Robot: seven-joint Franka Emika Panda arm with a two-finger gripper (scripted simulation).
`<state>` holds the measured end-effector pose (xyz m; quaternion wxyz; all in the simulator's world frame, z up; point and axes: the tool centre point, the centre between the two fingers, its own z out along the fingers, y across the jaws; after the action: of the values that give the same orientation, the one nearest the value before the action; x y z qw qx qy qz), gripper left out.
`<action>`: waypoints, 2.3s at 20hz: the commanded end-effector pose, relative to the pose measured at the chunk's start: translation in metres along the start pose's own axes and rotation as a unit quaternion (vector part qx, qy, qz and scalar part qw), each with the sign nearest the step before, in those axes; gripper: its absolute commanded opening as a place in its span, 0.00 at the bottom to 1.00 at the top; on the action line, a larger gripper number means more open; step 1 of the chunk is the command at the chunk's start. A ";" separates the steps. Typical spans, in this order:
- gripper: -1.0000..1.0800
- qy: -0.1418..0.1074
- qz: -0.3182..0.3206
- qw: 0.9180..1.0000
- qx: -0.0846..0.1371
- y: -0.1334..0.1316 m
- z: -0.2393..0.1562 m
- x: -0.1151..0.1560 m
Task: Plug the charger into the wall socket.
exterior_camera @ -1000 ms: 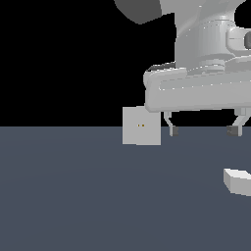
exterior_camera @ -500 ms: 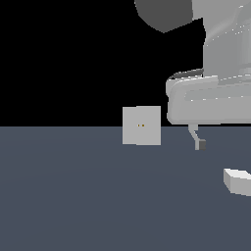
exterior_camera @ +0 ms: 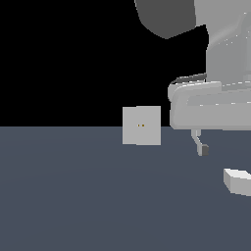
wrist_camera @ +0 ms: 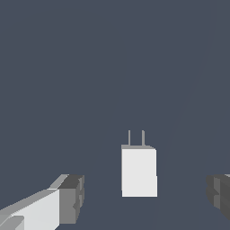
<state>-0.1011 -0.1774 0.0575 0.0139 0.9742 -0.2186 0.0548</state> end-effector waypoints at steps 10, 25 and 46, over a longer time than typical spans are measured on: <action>0.96 0.001 0.003 1.000 0.001 0.001 0.043 -0.006; 0.00 0.001 0.003 1.000 0.002 0.002 0.045 -0.006; 0.00 0.001 -0.068 0.998 0.009 -0.131 -0.026 -0.007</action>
<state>-0.0574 -0.0657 0.0755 0.0093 0.9859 -0.1569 0.0568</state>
